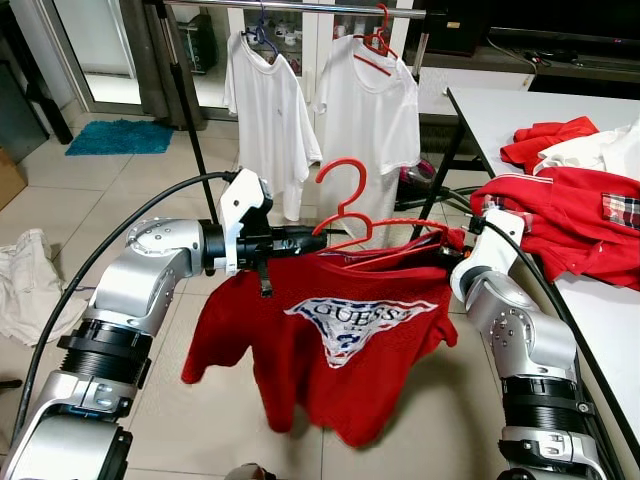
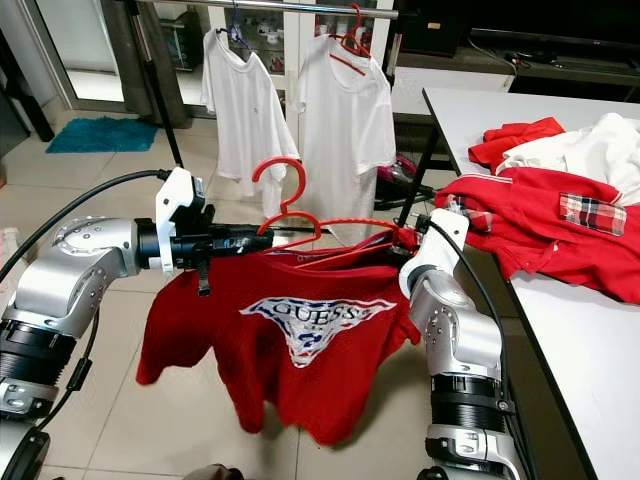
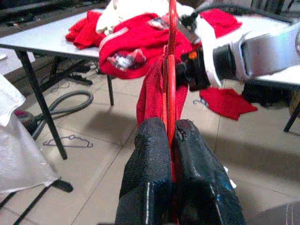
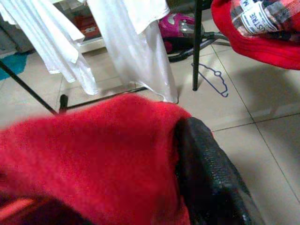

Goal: Hang hanger

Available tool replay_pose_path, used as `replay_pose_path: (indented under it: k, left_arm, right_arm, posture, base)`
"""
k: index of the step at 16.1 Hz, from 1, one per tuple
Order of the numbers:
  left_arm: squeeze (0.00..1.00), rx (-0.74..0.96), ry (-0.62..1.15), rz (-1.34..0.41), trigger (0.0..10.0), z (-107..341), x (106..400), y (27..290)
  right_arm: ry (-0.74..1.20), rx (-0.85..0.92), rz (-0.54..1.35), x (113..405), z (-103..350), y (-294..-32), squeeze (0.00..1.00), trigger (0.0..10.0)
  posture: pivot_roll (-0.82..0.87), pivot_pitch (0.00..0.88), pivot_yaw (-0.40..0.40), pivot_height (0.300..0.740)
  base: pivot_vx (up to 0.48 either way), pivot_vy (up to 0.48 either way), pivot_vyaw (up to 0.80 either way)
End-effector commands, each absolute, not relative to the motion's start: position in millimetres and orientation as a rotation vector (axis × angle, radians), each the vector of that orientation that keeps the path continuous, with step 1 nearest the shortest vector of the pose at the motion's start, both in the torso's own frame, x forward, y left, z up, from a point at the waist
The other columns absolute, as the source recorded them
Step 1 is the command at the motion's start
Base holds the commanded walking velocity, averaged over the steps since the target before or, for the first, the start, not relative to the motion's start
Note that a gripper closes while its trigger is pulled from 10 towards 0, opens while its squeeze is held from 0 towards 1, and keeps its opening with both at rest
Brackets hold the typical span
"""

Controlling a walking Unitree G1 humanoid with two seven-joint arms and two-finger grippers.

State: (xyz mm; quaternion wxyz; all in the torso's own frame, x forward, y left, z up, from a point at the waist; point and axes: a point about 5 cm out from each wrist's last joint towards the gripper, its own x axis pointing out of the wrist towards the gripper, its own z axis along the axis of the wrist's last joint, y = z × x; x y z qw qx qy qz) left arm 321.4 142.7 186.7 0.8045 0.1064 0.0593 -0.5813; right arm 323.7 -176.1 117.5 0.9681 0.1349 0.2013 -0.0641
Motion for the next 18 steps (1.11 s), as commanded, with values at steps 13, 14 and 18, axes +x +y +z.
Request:
replay_pose_path:
  k: [13,14,18]
  left_arm:
    - [0.00,0.390,0.269,-1.164,0.0,161,324,153]
    - [0.00,0.373,0.242,-1.122,0.0,165,328,156]
    - [0.00,0.355,0.195,-0.979,0.0,181,341,176]
  right_arm:
    - [0.409,0.241,-0.033,327,121,-181,0.00,0.0]
    - [0.413,0.243,-0.035,326,120,-183,0.00,0.0]
    - [0.452,0.248,-0.008,317,108,-183,0.00,0.0]
  posture:
    - [0.02,0.000,0.002,0.740]
    - [0.02,0.000,0.002,0.740]
    - [0.02,0.000,-0.004,0.740]
  base:
    - [0.000,0.000,0.00]
    - [0.000,0.000,0.00]
    - [0.000,0.000,0.00]
